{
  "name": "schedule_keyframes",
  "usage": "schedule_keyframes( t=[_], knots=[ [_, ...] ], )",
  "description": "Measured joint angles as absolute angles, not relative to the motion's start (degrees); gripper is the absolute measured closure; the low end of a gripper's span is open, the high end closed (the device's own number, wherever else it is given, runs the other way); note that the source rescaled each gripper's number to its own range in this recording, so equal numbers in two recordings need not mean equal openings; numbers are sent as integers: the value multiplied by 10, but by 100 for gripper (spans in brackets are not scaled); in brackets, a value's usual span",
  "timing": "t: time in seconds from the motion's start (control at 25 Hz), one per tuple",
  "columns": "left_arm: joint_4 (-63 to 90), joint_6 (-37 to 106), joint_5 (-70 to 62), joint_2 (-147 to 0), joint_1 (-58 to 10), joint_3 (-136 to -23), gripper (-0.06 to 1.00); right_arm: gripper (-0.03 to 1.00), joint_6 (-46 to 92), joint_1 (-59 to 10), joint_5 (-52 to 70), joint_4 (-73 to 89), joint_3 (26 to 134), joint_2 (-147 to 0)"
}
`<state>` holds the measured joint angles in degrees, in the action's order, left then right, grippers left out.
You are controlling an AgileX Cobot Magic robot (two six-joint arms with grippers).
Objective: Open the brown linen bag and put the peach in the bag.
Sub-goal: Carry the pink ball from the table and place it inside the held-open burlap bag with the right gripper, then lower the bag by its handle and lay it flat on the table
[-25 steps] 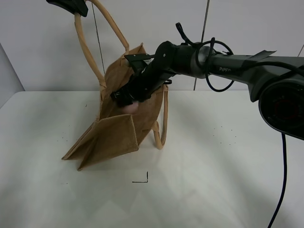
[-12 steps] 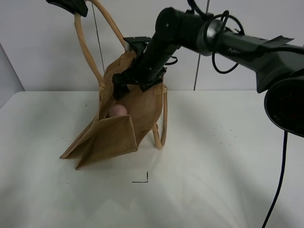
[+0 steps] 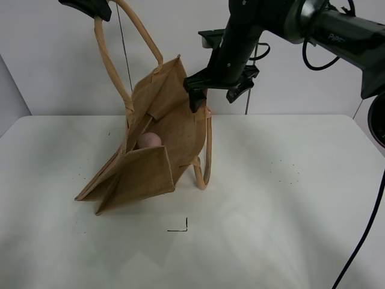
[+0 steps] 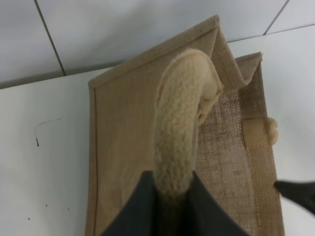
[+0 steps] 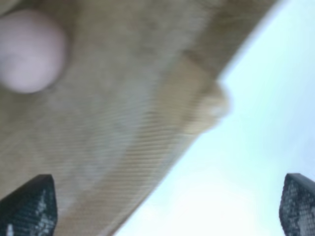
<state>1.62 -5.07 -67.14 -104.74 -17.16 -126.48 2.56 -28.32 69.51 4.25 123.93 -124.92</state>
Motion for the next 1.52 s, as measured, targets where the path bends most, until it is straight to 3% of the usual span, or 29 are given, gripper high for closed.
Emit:
schedule_keyframes(
  t=[0.64, 1.0, 1.32, 1.52],
  knots=[
    [16, -51, -671, -1047, -172, -1265, 94, -3, 37, -1, 695, 31, 1235, -1249],
    [16, -51, -671, -1047, -172, -1265, 94, -3, 41, 5, 695, 42, 1183, -1213],
    [16, -51, -671, -1047, -172, -1265, 94, -3, 46, 5, 694, 42, 989, -1065],
    [16, -51, -671, -1047, -172, -1265, 94, -3, 47, 5, 694, 42, 807, -922]
  ],
)
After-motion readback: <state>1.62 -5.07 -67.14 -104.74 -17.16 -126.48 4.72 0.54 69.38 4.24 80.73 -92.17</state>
